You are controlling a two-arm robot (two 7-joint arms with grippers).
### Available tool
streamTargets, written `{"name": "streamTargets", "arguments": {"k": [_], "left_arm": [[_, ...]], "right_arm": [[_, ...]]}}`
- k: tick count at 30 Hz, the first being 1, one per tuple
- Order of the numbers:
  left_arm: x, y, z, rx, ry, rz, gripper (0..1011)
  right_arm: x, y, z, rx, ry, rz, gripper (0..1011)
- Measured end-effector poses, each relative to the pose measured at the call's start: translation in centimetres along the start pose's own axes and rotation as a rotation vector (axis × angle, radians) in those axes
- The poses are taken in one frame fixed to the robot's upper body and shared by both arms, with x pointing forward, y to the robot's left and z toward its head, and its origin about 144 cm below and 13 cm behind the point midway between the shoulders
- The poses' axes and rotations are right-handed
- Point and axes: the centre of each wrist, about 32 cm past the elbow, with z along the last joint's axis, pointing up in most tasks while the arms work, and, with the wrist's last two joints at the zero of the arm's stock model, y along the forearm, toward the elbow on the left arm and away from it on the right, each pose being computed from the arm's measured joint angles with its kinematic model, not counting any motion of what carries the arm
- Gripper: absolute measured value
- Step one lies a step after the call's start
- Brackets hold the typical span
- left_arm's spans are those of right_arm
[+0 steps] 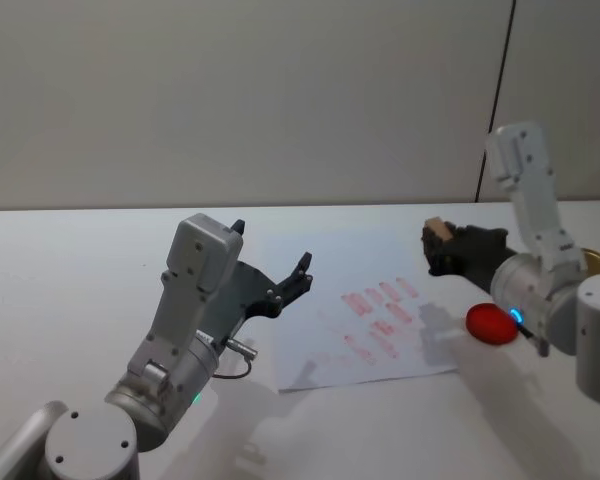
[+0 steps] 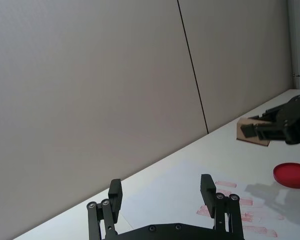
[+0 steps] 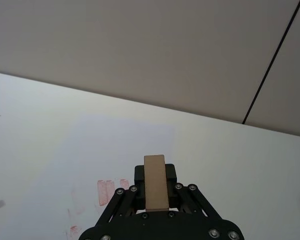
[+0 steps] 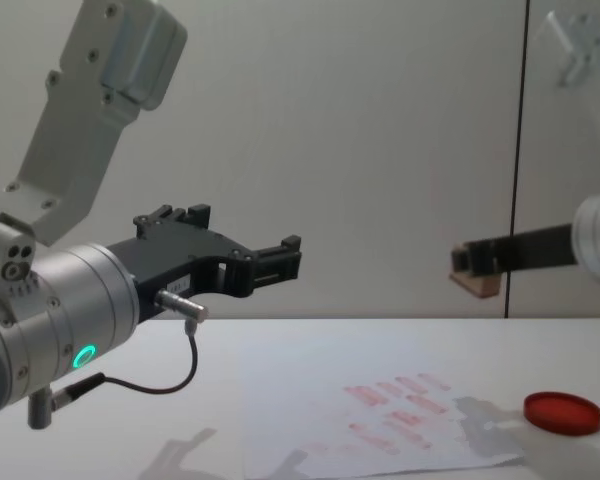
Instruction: Use the one hand to pick up the stamp and affix it onto the A4 paper.
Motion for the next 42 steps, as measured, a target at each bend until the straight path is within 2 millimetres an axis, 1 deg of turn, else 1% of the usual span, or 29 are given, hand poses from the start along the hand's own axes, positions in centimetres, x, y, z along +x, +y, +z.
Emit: {"name": "streamTargets", "arguments": {"k": [5, 8, 10, 19, 29, 42], "left_arm": [[0.0, 0.0, 0.0, 0.000, 0.000, 0.000, 993], [0.0, 0.0, 0.0, 0.000, 0.000, 0.000, 993], [0.0, 0.0, 0.0, 0.000, 0.000, 0.000, 993], [0.0, 0.0, 0.0, 0.000, 0.000, 0.000, 993], [0.0, 0.0, 0.0, 0.000, 0.000, 0.000, 993], [0.0, 0.0, 0.0, 0.000, 0.000, 0.000, 993]], "right_arm": [[-0.6, 1.3, -1.0, -0.052, -0.006, 0.029, 219], [-0.7, 1.7, -1.3, -0.068, -0.007, 0.039, 219], [-1.1, 2.4, -1.9, -0.095, -0.009, 0.061, 219], [-2.3, 3.7, -3.2, -0.144, -0.024, 0.135, 219], [-3.3, 4.7, -3.6, -0.157, -0.056, 0.181, 219], [-4.0, 6.1, -4.0, -0.188, -0.094, 0.193, 219]]}}
